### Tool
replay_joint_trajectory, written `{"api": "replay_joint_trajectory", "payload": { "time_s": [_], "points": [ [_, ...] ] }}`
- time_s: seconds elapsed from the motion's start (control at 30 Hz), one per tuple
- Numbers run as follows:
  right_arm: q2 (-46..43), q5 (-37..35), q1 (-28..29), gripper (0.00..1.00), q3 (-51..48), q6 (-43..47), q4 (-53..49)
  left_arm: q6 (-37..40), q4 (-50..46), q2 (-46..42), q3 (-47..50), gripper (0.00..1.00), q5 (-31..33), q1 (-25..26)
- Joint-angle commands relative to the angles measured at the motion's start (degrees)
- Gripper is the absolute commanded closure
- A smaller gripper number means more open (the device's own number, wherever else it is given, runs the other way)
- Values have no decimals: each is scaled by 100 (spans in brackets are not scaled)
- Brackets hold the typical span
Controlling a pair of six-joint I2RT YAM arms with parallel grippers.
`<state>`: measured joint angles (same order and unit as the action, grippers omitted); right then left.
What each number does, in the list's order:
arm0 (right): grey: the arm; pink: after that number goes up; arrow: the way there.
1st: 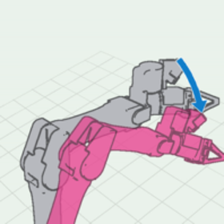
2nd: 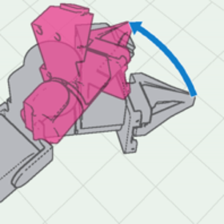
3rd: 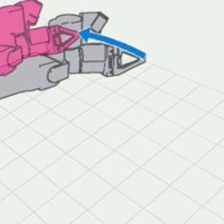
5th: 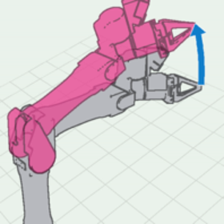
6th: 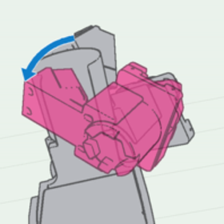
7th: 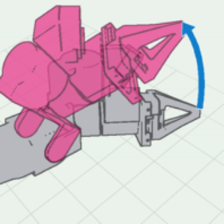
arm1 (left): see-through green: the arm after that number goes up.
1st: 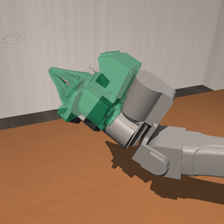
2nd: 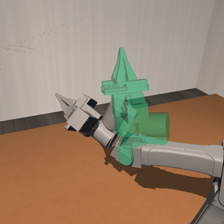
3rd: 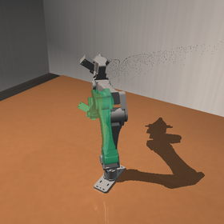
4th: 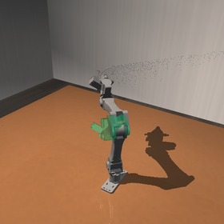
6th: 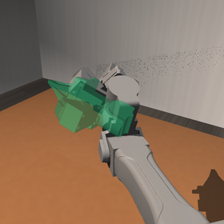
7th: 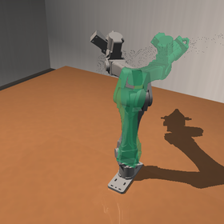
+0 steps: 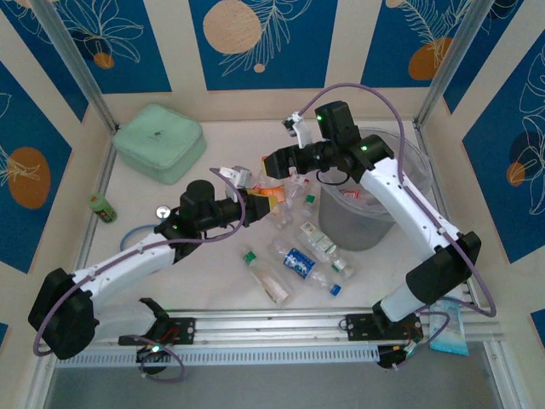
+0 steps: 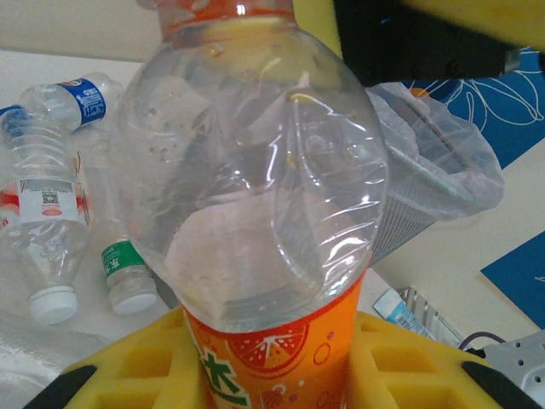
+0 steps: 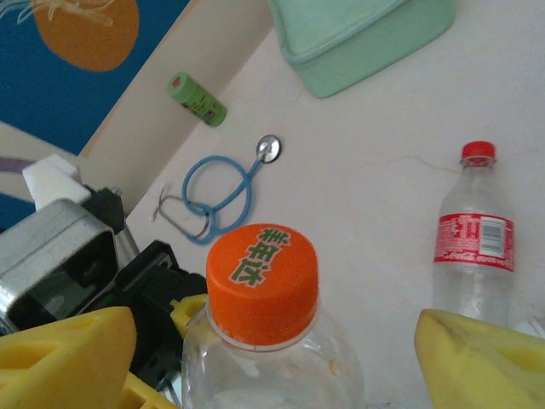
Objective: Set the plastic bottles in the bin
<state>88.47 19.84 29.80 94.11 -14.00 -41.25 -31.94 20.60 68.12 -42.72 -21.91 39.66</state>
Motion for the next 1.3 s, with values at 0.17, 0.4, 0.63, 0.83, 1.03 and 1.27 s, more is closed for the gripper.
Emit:
{"api": "replay_joint_trajectory", "payload": {
  "time_s": [0.17,0.4,0.63,0.83,1.03,1.27],
  "points": [
    [127,350,61,37,74,-75,3,14,444,195,-194,84,-292,77],
    [146,258,52,73,203,-90,81,39,445,64,-61,75,-200,86],
    [-1,-53,19,83,505,48,122,72,319,-134,75,35,5,83],
    [-607,-974,-173,91,918,398,47,316,-963,-493,-41,6,477,86],
    [-1614,-2300,-611,99,786,714,276,382,-1812,-796,41,4,1241,85],
    [-2456,-3222,-1896,100,182,776,284,243,-1593,-528,141,4,1290,86]
  ]
}}
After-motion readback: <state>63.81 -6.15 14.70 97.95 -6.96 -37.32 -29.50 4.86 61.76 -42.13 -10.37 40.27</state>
